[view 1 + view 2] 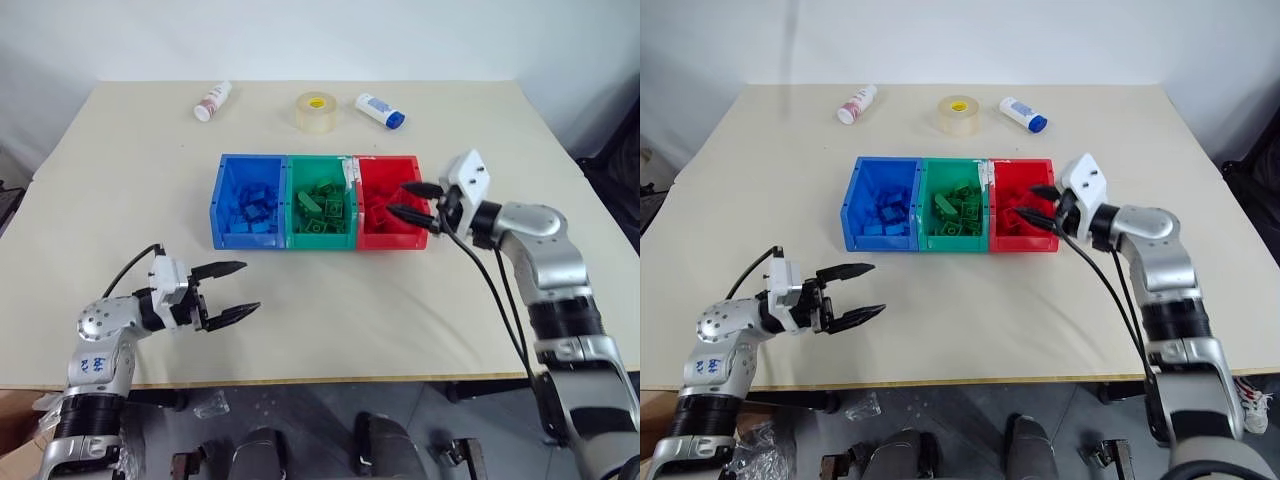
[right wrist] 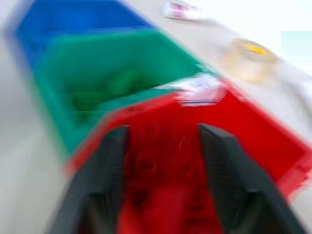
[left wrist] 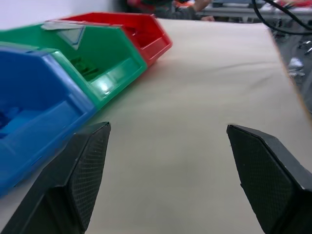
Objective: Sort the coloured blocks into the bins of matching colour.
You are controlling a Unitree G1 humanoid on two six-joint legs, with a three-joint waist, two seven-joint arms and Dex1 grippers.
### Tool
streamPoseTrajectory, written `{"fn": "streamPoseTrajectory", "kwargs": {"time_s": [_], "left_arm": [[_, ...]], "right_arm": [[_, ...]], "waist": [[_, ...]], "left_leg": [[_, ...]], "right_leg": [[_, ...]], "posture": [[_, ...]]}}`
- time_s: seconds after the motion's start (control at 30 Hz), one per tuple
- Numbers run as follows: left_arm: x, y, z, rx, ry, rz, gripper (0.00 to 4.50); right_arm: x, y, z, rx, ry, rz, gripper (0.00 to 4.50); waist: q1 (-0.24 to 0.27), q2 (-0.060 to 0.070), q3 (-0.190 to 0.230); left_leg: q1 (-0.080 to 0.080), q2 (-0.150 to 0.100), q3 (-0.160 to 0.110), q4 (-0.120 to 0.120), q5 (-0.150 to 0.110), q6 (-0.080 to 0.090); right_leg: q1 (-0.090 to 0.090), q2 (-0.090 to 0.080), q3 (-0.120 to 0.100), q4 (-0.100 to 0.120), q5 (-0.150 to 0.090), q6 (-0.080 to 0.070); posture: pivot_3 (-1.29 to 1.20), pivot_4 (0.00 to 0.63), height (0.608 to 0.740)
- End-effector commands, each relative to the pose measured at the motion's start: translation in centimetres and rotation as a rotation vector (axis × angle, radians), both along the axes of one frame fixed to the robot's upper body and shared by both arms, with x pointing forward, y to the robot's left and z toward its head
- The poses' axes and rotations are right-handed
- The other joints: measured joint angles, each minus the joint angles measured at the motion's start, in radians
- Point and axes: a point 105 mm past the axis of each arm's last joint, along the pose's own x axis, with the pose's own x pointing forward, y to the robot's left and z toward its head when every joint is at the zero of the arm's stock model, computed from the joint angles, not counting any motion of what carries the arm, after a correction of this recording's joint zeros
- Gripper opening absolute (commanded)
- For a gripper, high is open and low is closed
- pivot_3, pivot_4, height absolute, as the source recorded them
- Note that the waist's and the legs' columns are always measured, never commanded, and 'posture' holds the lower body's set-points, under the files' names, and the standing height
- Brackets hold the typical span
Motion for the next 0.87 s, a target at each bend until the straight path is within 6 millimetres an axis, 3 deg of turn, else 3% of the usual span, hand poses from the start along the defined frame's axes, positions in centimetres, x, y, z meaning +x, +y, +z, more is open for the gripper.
{"fn": "streamPoseTrajectory", "kwargs": {"time_s": [0.03,0.13,0.33,0.43,0.53,0.7,0.87], "left_arm": [[0.6,0.8,0.3,0.041,-0.017,0.058,4.05],[1.1,1.3,0.4,0.055,-0.019,0.111,4.05],[1.3,2.2,0.8,0.054,-0.034,0.162,4.05],[0.9,3.2,0.5,0.083,-0.025,0.162,4.05],[0.6,4.6,0.5,0.096,-0.015,0.167,4.05],[0.3,6.6,0.5,0.13,-0.001,0.19,4.05],[0.4,7.2,1.0,0.125,-0.01,0.201,4.05]], "right_arm": [[0.6,-0.1,0.8,-0.024,-0.068,-0.009,3.48],[0.1,-0.2,0.8,-0.027,-0.077,0.018,4.48],[-3.8,-1.7,-0.5,-0.05,-0.024,0.14,4.48],[-7.2,-3.4,-1.6,-0.077,0.063,0.225,4.48],[-9.3,-5.5,-2.6,-0.117,0.135,0.229,4.48],[-10.7,-8.2,-4.0,-0.169,0.214,0.187,4.48],[-10.6,-8.0,-3.8,-0.152,0.205,0.174,4.48]], "waist": [[-0.001,0.0,0.0],[-0.002,0.0,0.0],[0.004,0.0,0.0],[0.004,0.0,0.0],[0.002,0.0,0.0],[-0.002,0.0,0.0],[0.001,0.0,0.0]], "left_leg": [[0.0,0.0,0.0,-0.001,0.0,0.0],[0.0,0.0,0.001,-0.002,0.0,0.0],[0.0,0.0,0.0,-0.001,0.0,0.0],[-0.001,0.0,0.0,0.0,0.0,0.0],[0.0,0.0,0.0,-0.001,0.0,0.0],[0.002,0.001,0.001,0.0,0.0,0.0],[0.002,0.001,0.002,0.0,0.0,0.0]], "right_leg": [[-0.001,0.0,0.0,0.0,0.0,0.0],[-0.001,0.0,0.0,-0.001,0.0,0.0],[0.0,0.0,0.0,-0.001,0.0,0.0],[0.0,0.0,0.0,-0.001,0.0,0.0],[0.0,0.0,0.0,-0.001,0.0,0.0],[0.0,0.0,0.001,0.0,0.0,0.0],[0.0,0.0,0.002,0.0,0.0,0.0]], "posture": [[0.0,0.15,0.74],[0.0,0.15,0.74],[0.0,0.15,0.74],[0.0,0.15,0.74],[0.0,0.15,0.74],[0.0,0.15,0.74],[0.0,0.15,0.74]]}}
